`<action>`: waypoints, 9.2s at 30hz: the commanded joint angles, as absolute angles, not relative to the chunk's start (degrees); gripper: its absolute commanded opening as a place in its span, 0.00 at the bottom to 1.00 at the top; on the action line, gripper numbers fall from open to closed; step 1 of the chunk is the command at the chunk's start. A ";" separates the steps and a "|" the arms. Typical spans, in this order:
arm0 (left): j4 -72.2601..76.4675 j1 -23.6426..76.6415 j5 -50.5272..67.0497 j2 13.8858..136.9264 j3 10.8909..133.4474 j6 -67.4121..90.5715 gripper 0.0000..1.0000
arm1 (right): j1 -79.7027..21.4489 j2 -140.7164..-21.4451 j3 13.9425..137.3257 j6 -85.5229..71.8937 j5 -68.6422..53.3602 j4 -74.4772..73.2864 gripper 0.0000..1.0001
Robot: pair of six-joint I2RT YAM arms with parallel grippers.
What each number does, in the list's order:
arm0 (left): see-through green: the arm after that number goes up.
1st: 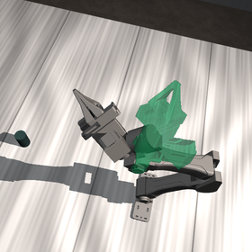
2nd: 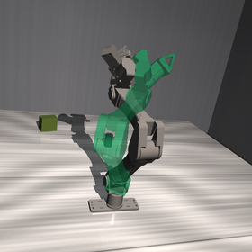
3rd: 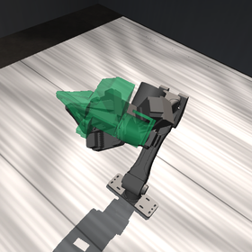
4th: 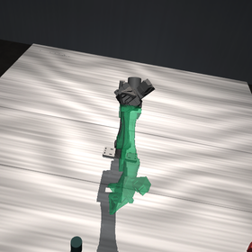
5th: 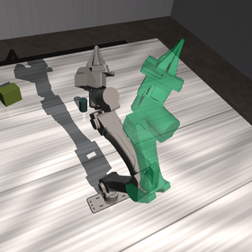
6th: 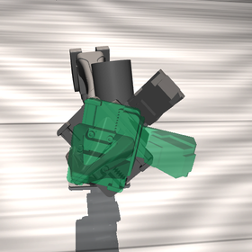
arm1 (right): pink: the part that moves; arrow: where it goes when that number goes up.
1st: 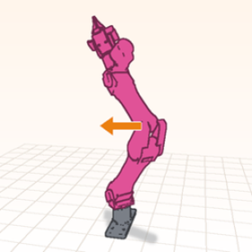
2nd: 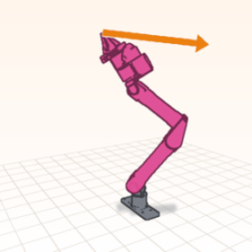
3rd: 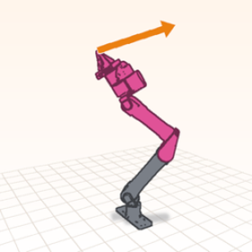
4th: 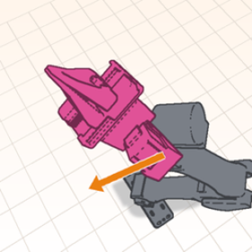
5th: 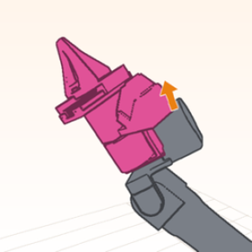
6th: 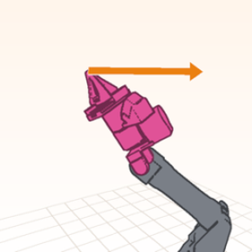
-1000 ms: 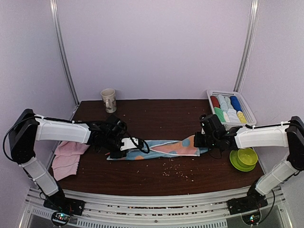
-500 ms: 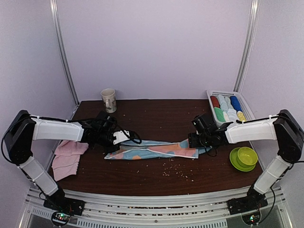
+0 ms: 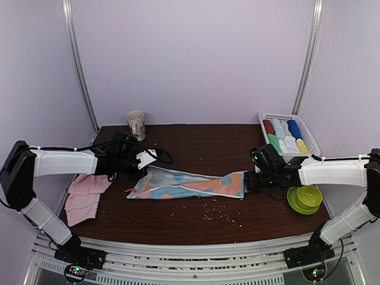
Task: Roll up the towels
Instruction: Adjust the towel at the center of the board, then pick up the towel from the center of the board, then flatten out the towel at the center of the board, then fold the towel at the center of the board.
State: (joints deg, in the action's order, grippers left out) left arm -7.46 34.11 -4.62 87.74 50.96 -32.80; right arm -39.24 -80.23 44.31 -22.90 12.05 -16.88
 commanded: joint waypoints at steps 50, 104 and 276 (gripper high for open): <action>-6.85 33.71 -5.27 73.71 57.19 -36.41 0.00 | -37.93 -92.96 52.99 -20.67 -19.11 -4.84 0.00; -8.53 33.50 -4.04 65.65 49.35 -34.19 0.00 | -41.55 -84.29 33.79 -46.77 -6.43 2.90 0.32; -20.23 29.11 15.19 69.83 34.06 -55.99 0.00 | -42.66 -79.39 38.15 -6.70 29.17 -10.79 0.04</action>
